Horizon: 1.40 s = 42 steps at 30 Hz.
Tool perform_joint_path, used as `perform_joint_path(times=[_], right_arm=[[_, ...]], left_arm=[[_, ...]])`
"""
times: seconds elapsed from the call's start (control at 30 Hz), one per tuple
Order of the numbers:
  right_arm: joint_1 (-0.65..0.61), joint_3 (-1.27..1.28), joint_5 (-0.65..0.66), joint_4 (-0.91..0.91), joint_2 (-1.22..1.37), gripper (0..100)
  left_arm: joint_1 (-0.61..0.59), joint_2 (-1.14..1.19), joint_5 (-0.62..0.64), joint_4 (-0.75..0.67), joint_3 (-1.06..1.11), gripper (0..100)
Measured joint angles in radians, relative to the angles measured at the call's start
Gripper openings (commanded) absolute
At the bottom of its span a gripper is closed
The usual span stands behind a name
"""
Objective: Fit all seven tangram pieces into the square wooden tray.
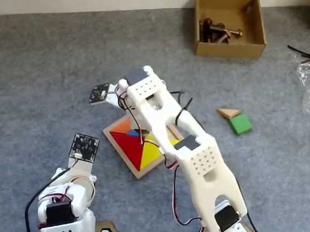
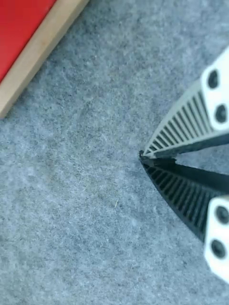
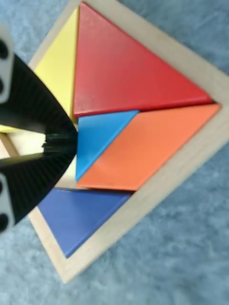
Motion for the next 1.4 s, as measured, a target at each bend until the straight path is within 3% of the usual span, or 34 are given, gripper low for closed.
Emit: perform_joint_path(times=[1.23, 1.4], right_arm=[[-0.023, -0.049, -0.003, 0.153, -0.077, 0.5], [-0.025, -0.11, -0.095, 0.153, -0.137, 0.5]], left_arm=[[0.0, 0.0, 0.0, 0.0, 0.0, 1], [0.0, 0.0, 0.0, 0.0, 0.0, 1]])
